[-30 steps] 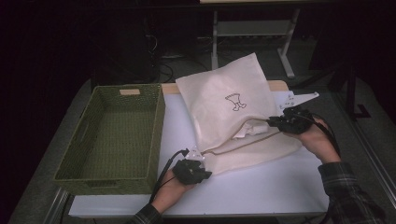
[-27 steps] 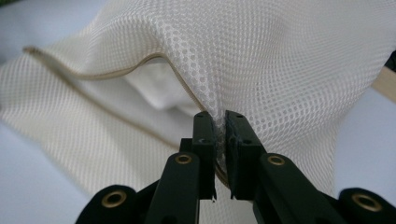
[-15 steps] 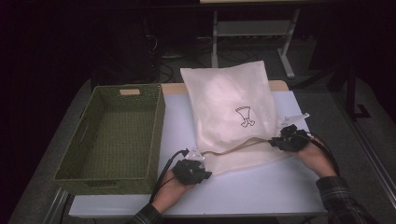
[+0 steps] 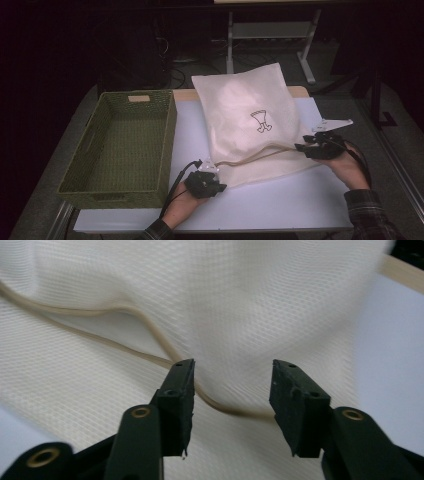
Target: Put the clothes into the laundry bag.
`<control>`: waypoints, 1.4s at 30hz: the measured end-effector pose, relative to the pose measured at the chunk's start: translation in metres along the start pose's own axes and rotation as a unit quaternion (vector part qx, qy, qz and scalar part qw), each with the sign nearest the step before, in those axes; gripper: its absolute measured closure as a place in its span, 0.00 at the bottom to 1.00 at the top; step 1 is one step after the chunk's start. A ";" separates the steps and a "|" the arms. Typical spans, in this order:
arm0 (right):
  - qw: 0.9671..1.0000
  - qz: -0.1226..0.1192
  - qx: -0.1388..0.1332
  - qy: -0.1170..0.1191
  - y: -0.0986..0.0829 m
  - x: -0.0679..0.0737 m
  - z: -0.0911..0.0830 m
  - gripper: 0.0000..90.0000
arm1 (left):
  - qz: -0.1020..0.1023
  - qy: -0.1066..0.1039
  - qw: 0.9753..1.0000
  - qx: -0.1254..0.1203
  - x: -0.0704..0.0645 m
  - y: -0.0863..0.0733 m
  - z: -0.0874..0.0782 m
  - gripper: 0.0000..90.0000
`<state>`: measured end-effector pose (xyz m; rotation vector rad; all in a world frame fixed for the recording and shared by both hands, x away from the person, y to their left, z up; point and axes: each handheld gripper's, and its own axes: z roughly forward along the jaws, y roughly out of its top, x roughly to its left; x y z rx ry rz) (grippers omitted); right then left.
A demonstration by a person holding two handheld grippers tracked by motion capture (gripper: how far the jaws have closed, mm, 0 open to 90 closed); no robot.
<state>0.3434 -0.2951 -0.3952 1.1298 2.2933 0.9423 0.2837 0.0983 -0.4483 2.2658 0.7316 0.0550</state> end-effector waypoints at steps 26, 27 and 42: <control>0.992 0.100 0.069 -0.031 -0.064 -0.035 -0.007 0.99 | -0.008 0.005 1.000 -0.008 0.003 -0.002 -0.010 0.92; 0.992 0.095 0.072 -0.031 -0.064 -0.031 -0.009 0.99 | -0.008 0.005 1.000 -0.008 0.003 -0.002 -0.010 0.91; 0.995 0.039 0.092 -0.014 -0.083 0.036 -0.049 0.99 | -0.015 0.012 1.000 -0.007 0.001 -0.012 -0.022 0.91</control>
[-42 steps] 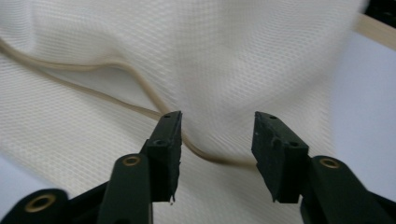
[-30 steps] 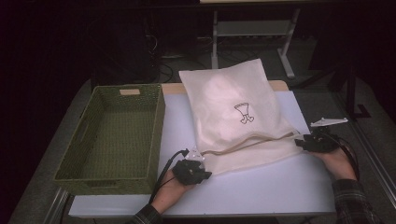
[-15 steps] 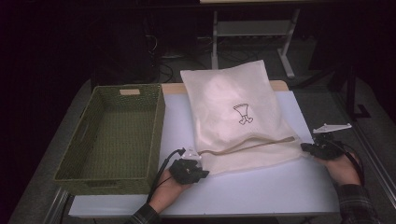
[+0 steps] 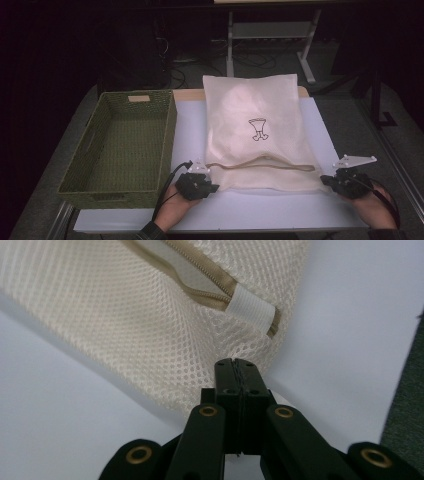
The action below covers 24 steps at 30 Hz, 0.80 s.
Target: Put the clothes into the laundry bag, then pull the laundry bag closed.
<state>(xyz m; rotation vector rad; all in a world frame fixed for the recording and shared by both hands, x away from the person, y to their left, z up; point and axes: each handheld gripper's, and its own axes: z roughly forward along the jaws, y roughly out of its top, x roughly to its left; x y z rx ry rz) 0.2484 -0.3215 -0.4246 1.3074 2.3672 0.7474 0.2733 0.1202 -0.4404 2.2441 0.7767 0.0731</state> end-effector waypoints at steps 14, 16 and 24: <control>0.991 -0.033 -0.095 0.087 0.018 0.009 -0.007 0.66 | -0.013 0.012 1.000 -0.002 -0.006 -0.006 -0.005 0.74; 0.986 -0.058 -0.099 0.120 0.031 0.015 0.000 0.59 | -0.017 0.020 1.000 -0.001 -0.008 -0.008 -0.005 0.66; 0.973 -0.106 -0.123 0.164 0.059 0.032 0.012 0.54 | -0.017 0.039 0.999 -0.017 -0.012 -0.018 -0.009 0.42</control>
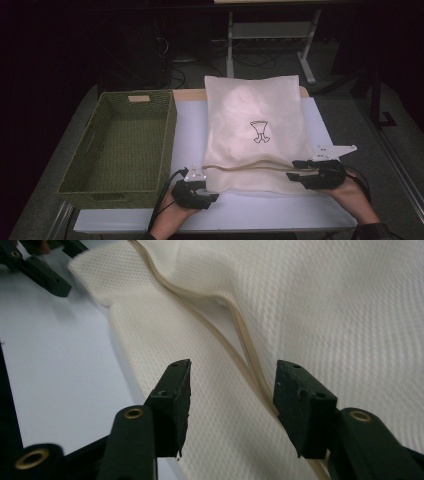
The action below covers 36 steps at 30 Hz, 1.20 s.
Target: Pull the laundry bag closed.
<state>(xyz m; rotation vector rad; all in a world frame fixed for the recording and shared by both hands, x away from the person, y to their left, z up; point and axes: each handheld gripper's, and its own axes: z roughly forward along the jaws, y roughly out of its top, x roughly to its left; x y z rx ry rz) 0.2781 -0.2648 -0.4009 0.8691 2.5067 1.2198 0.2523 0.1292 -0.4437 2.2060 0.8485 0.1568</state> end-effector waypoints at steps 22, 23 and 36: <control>0.991 -0.082 0.012 0.107 0.071 0.020 0.075 0.54 | 0.026 -0.005 0.999 -0.022 -0.013 -0.021 -0.014 0.14; 0.990 -0.088 0.015 0.107 0.074 0.021 0.079 0.54 | 0.026 -0.005 0.999 -0.023 -0.014 -0.022 -0.014 0.14; 0.983 -0.111 0.030 0.142 0.106 0.039 0.121 0.64 | 0.035 -0.005 0.999 -0.021 -0.017 -0.030 -0.021 0.14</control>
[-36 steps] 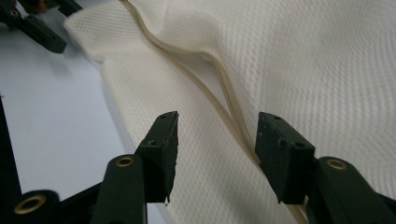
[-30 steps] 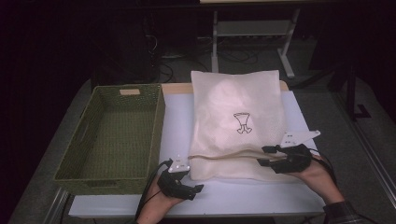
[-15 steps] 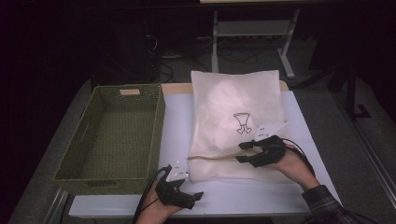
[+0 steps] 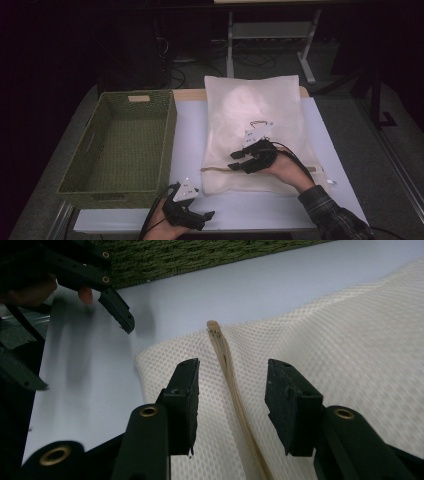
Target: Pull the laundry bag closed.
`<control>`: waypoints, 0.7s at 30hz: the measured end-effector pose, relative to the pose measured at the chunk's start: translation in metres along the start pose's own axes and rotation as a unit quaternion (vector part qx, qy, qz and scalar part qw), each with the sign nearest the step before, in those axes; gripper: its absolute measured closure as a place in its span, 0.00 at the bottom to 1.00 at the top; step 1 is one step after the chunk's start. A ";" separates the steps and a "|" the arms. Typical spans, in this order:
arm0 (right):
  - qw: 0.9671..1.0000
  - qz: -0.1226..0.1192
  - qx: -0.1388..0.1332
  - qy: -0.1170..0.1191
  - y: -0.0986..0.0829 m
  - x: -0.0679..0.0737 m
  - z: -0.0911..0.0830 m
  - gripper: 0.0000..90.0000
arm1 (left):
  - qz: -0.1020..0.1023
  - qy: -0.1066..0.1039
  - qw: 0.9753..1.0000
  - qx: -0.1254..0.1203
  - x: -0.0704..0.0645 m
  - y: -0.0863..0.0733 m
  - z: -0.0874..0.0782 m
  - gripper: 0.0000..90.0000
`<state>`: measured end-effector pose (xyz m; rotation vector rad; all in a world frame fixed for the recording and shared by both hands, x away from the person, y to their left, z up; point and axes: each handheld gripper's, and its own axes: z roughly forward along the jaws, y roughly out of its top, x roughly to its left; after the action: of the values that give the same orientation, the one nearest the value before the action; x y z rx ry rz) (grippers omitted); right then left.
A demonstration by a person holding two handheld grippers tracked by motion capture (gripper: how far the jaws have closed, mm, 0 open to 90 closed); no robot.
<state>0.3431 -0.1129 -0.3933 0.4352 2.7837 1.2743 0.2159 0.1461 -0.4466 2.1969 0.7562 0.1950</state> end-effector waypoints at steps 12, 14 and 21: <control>1.000 -0.007 0.007 0.011 0.029 -0.003 0.046 0.71 | 0.009 0.002 1.000 0.001 0.001 -0.001 -0.002 0.15; 1.000 -0.007 0.011 0.011 0.032 -0.004 0.058 0.73 | 0.006 0.001 1.000 -0.002 0.001 -0.001 -0.002 0.15; 0.999 -0.015 0.025 0.020 0.036 -0.003 0.080 0.76 | 0.011 0.002 1.000 -0.002 0.000 0.000 -0.002 0.15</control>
<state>0.3671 -0.0326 -0.4197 0.3737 2.8499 1.2228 0.2149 0.1473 -0.4446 2.2027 0.7331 0.2125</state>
